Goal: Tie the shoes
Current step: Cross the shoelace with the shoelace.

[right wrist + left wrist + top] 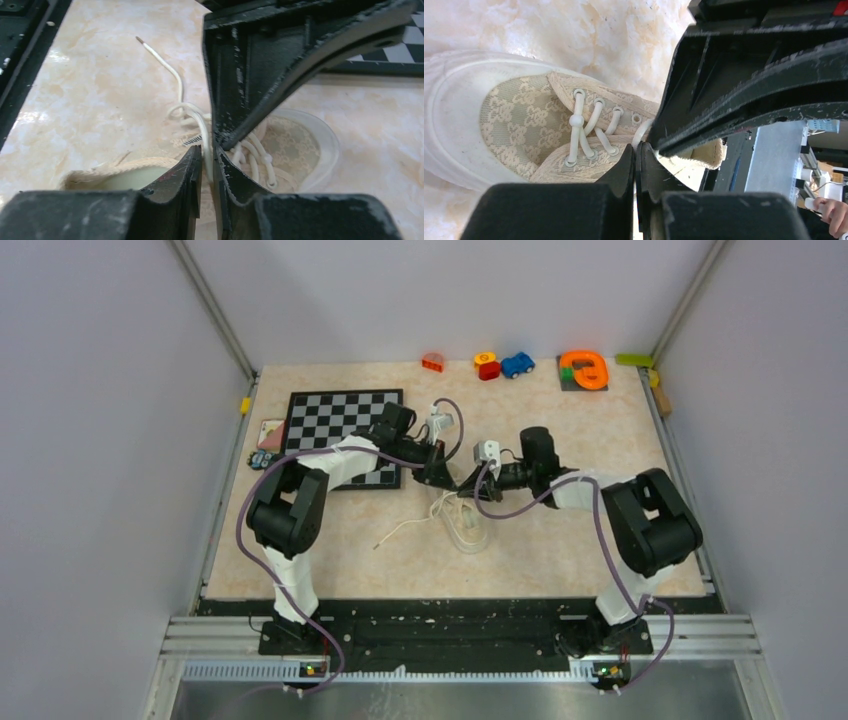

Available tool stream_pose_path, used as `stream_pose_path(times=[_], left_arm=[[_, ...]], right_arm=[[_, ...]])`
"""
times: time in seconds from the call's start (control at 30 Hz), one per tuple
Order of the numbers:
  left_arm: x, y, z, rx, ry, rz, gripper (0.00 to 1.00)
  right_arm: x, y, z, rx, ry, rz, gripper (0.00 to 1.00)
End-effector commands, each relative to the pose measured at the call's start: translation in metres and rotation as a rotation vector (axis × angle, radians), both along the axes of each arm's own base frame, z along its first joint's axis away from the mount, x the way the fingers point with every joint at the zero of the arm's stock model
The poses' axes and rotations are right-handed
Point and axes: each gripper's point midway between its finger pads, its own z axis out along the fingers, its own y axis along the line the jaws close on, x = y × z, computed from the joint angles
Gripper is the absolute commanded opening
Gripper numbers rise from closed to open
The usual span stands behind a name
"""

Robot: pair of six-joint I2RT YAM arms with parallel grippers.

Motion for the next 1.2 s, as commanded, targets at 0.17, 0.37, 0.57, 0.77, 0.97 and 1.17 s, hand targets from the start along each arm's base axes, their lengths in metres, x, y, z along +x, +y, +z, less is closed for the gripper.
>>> stream_pose_path(times=[0.17, 0.37, 0.57, 0.77, 0.97, 1.17], left_arm=[[-0.013, -0.004, 0.026, -0.04, -0.026, -0.041, 0.0], [-0.014, -0.004, 0.028, -0.035, -0.033, -0.038, 0.0], [-0.014, -0.004, 0.028, -0.031, -0.037, -0.038, 0.0], [-0.015, -0.003, 0.026, -0.026, -0.037, -0.035, 0.0], [-0.015, -0.003, 0.027, -0.02, -0.05, -0.03, 0.0], [-0.013, -0.003, 0.023, -0.009, -0.05, -0.023, 0.0]], right_arm=[[0.024, -0.017, 0.047, 0.004, -0.143, -0.209, 0.19], [0.019, -0.03, 0.065, 0.007, -0.1, -0.322, 0.26], [0.019, -0.037, 0.074, 0.043, 0.028, -0.446, 0.57], [0.027, -0.061, 0.077, 0.088, 0.493, -0.889, 0.94], [-0.006, -0.066, 0.091, 0.205, 0.801, -1.141, 0.99], [-0.023, -0.055, 0.096, 0.353, 1.085, -1.455, 0.99]])
